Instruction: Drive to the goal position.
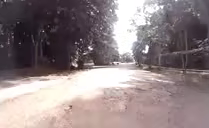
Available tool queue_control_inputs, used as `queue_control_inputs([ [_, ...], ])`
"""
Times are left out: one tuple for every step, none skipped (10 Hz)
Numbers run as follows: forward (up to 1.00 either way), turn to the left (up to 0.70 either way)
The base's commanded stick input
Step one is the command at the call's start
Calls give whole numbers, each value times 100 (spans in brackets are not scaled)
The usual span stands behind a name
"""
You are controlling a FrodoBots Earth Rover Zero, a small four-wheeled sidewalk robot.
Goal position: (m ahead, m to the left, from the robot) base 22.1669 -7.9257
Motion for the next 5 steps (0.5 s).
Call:
queue_control_inputs([
  [70, 0],
  [70, 0],
  [70, 0],
  [70, 0],
  [70, 0],
])
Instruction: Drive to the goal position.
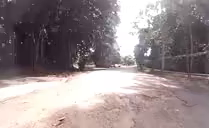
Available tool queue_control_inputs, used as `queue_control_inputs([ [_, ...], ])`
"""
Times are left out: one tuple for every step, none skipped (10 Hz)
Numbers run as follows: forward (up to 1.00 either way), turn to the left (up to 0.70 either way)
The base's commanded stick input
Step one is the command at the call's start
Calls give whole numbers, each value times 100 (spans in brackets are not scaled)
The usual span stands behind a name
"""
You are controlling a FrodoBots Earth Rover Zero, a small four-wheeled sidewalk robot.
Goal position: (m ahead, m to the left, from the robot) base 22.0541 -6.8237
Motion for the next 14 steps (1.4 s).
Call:
queue_control_inputs([
  [70, 0],
  [70, 0],
  [70, 0],
  [70, 0],
  [70, 0],
  [70, 0],
  [70, 0],
  [70, 0],
  [70, 0],
  [70, 0],
  [70, 0],
  [70, 0],
  [70, 0],
  [70, 0],
])
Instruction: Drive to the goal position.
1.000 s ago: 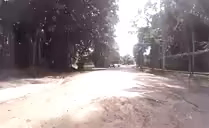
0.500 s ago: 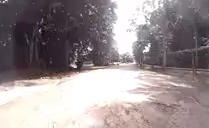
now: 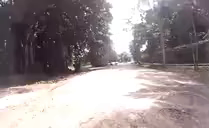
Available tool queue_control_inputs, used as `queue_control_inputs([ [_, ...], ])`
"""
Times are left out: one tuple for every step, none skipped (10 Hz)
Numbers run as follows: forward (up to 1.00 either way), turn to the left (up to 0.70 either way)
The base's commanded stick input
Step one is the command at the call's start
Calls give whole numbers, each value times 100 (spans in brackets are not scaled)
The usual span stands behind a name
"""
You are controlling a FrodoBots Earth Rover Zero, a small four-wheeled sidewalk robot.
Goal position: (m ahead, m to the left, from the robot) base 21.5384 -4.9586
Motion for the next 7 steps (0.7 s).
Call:
queue_control_inputs([
  [70, 0],
  [70, 0],
  [70, 0],
  [70, 0],
  [70, 0],
  [70, 0],
  [70, 0],
])
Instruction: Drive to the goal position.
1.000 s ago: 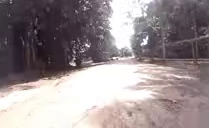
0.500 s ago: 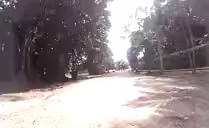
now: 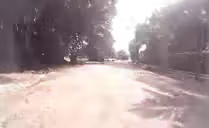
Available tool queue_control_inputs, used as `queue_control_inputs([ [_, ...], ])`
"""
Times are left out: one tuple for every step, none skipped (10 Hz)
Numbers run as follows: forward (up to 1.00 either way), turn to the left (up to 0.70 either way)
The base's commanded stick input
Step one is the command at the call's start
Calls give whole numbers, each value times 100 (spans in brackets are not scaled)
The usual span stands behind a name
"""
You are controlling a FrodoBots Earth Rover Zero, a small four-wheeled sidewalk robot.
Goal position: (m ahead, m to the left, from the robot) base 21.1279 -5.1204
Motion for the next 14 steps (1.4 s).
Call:
queue_control_inputs([
  [70, 0],
  [70, 0],
  [70, 0],
  [70, 0],
  [70, 0],
  [70, 0],
  [70, 0],
  [70, 0],
  [70, 0],
  [70, 0],
  [70, 0],
  [70, 0],
  [70, 0],
  [70, 0],
])
